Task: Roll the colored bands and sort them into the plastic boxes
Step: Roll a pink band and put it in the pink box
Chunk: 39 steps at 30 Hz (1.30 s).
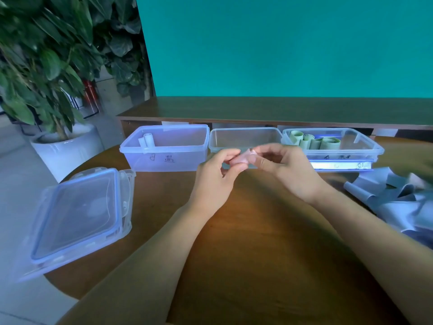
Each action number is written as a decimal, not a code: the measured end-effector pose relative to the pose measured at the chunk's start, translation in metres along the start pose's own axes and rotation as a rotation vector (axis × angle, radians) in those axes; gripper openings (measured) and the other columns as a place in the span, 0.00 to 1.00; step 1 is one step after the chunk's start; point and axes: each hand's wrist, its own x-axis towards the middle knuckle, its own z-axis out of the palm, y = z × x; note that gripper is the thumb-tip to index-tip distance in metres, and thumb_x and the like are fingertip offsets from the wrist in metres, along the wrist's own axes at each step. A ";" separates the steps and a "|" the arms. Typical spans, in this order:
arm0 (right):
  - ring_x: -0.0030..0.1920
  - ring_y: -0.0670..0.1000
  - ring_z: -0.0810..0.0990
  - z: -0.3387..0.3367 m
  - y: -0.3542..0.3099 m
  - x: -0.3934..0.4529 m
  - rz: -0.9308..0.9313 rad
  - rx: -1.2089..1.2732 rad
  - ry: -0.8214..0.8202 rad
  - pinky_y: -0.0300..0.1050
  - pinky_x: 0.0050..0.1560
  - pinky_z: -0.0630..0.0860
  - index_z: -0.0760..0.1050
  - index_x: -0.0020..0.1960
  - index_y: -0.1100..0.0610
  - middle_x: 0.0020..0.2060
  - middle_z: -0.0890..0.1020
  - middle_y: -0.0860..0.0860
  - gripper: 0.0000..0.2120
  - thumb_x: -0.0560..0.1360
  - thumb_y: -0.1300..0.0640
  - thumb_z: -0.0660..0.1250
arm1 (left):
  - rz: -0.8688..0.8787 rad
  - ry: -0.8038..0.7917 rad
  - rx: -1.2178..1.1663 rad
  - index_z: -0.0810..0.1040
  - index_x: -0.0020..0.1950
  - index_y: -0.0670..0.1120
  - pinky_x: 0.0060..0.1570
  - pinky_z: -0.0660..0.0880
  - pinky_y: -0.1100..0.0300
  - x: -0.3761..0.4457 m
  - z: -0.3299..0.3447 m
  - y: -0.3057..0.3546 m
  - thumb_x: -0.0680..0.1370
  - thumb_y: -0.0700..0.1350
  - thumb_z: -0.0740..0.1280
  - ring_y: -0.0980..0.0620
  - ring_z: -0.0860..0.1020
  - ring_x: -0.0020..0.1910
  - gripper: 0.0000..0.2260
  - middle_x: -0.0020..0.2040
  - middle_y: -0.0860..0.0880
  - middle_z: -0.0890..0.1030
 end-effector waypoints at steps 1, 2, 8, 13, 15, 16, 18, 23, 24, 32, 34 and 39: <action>0.46 0.46 0.84 -0.001 -0.005 0.006 -0.012 -0.018 0.008 0.40 0.50 0.79 0.83 0.53 0.48 0.44 0.86 0.45 0.06 0.77 0.51 0.72 | -0.001 0.043 -0.028 0.78 0.66 0.52 0.50 0.70 0.79 0.001 0.000 0.001 0.79 0.53 0.69 0.75 0.74 0.53 0.16 0.56 0.62 0.79; 0.45 0.47 0.84 -0.002 -0.010 0.012 -0.034 -0.035 0.007 0.42 0.49 0.80 0.83 0.52 0.47 0.43 0.86 0.46 0.04 0.77 0.51 0.72 | -0.003 0.088 -0.053 0.78 0.67 0.53 0.50 0.70 0.79 0.003 0.000 0.001 0.79 0.53 0.70 0.75 0.74 0.54 0.17 0.58 0.62 0.79; 0.46 0.61 0.81 -0.012 -0.022 0.072 -0.076 -0.177 -0.024 0.59 0.52 0.79 0.86 0.49 0.49 0.44 0.87 0.48 0.10 0.78 0.44 0.71 | -0.095 0.238 -0.141 0.73 0.71 0.52 0.51 0.70 0.79 0.014 -0.001 -0.010 0.78 0.51 0.71 0.65 0.78 0.54 0.22 0.58 0.56 0.82; 0.39 0.46 0.81 -0.015 -0.005 0.128 0.022 -0.369 -0.031 0.39 0.45 0.76 0.85 0.47 0.51 0.40 0.86 0.47 0.08 0.77 0.47 0.72 | -0.174 0.273 -0.137 0.75 0.69 0.50 0.47 0.68 0.80 0.018 0.000 -0.018 0.79 0.50 0.71 0.73 0.76 0.48 0.19 0.50 0.57 0.82; 0.41 0.47 0.82 -0.009 0.002 0.145 0.060 -0.467 -0.096 0.37 0.45 0.77 0.85 0.46 0.51 0.41 0.86 0.46 0.06 0.76 0.49 0.73 | -0.182 0.261 -0.077 0.74 0.70 0.52 0.46 0.69 0.80 0.020 0.000 -0.020 0.79 0.53 0.69 0.69 0.78 0.46 0.19 0.48 0.58 0.82; 0.41 0.48 0.82 -0.005 0.005 0.152 0.080 -0.509 -0.123 0.38 0.45 0.77 0.85 0.46 0.52 0.41 0.86 0.47 0.06 0.76 0.50 0.73 | -0.185 0.249 -0.052 0.74 0.70 0.53 0.45 0.69 0.80 0.021 0.001 -0.021 0.79 0.54 0.68 0.66 0.79 0.46 0.20 0.46 0.58 0.82; 0.40 0.50 0.82 0.005 0.010 0.162 0.116 -0.554 -0.151 0.40 0.42 0.75 0.86 0.47 0.54 0.37 0.85 0.49 0.07 0.76 0.51 0.74 | -0.198 0.224 -0.021 0.74 0.71 0.54 0.44 0.70 0.79 0.022 0.001 -0.024 0.80 0.55 0.67 0.59 0.80 0.45 0.20 0.44 0.57 0.82; 0.36 0.48 0.82 0.029 0.022 0.173 0.185 -0.580 -0.202 0.37 0.37 0.74 0.85 0.45 0.55 0.35 0.84 0.50 0.07 0.74 0.51 0.76 | -0.246 0.179 0.033 0.73 0.73 0.55 0.45 0.67 0.81 0.024 0.003 -0.029 0.80 0.56 0.66 0.62 0.78 0.47 0.21 0.49 0.59 0.80; 0.36 0.48 0.83 0.032 0.025 0.175 0.195 -0.583 -0.208 0.38 0.38 0.75 0.85 0.45 0.56 0.35 0.85 0.51 0.07 0.74 0.51 0.75 | -0.251 0.169 0.036 0.73 0.72 0.55 0.42 0.66 0.83 0.024 0.003 -0.028 0.80 0.56 0.65 0.63 0.78 0.45 0.20 0.49 0.60 0.79; 0.39 0.50 0.83 0.052 0.024 0.182 0.229 -0.581 -0.195 0.41 0.40 0.75 0.82 0.45 0.57 0.35 0.84 0.52 0.09 0.75 0.51 0.75 | -0.260 0.164 0.065 0.75 0.71 0.55 0.41 0.66 0.81 0.024 0.003 -0.025 0.80 0.57 0.65 0.67 0.75 0.42 0.20 0.49 0.62 0.77; 0.41 0.52 0.84 0.056 0.023 0.182 0.228 -0.587 -0.185 0.43 0.44 0.77 0.83 0.45 0.57 0.36 0.84 0.52 0.09 0.76 0.51 0.74 | -0.257 0.165 0.070 0.75 0.71 0.55 0.42 0.66 0.80 0.023 0.003 -0.025 0.80 0.58 0.65 0.66 0.76 0.42 0.20 0.48 0.62 0.77; 0.42 0.53 0.83 0.062 0.022 0.182 0.215 -0.564 -0.165 0.46 0.51 0.80 0.82 0.43 0.56 0.35 0.82 0.52 0.07 0.76 0.53 0.74 | -0.266 0.148 0.054 0.75 0.70 0.56 0.38 0.65 0.83 0.024 0.004 -0.026 0.80 0.57 0.66 0.70 0.75 0.43 0.19 0.48 0.63 0.77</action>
